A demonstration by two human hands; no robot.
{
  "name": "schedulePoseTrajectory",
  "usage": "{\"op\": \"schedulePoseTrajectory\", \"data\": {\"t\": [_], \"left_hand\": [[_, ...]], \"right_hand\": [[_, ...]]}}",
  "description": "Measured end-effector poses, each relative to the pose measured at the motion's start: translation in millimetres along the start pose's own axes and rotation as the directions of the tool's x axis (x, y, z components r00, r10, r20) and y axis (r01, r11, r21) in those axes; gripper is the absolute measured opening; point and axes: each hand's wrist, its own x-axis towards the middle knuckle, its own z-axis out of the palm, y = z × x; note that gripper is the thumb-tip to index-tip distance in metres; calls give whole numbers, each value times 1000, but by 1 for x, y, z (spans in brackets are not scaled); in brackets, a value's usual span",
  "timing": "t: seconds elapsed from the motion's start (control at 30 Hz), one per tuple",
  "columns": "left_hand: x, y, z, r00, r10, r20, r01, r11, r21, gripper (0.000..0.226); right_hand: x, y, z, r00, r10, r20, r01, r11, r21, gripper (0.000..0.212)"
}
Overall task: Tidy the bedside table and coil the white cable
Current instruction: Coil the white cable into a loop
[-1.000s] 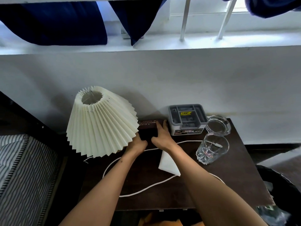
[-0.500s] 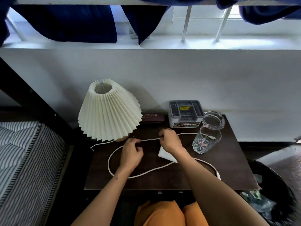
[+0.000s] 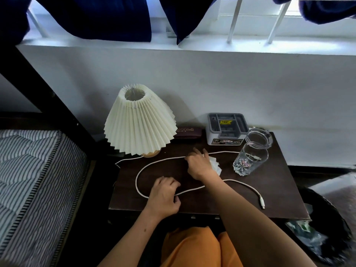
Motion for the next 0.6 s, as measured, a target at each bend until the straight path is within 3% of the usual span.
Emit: {"op": "schedulePoseTrajectory", "data": {"t": [0.13,0.37,0.53,0.6], "left_hand": [[2,4,8,997,60,-41,-58,997,56,45],[8,12,5,997,55,-53,-46,987,157,53],[10,23,-5,993,84,-80,-67,978,196,31],[11,29,-11,985,111,-129,-82,975,207,29]], "right_hand": [[-3,-1,-5,998,-46,-48,39,991,-124,36],[-11,14,-30,960,-55,-273,-9,974,-227,37],[-19,25,-64,849,-4,-528,-148,958,-246,13],[-25,30,-78,814,12,-580,-185,953,-240,16]]}}
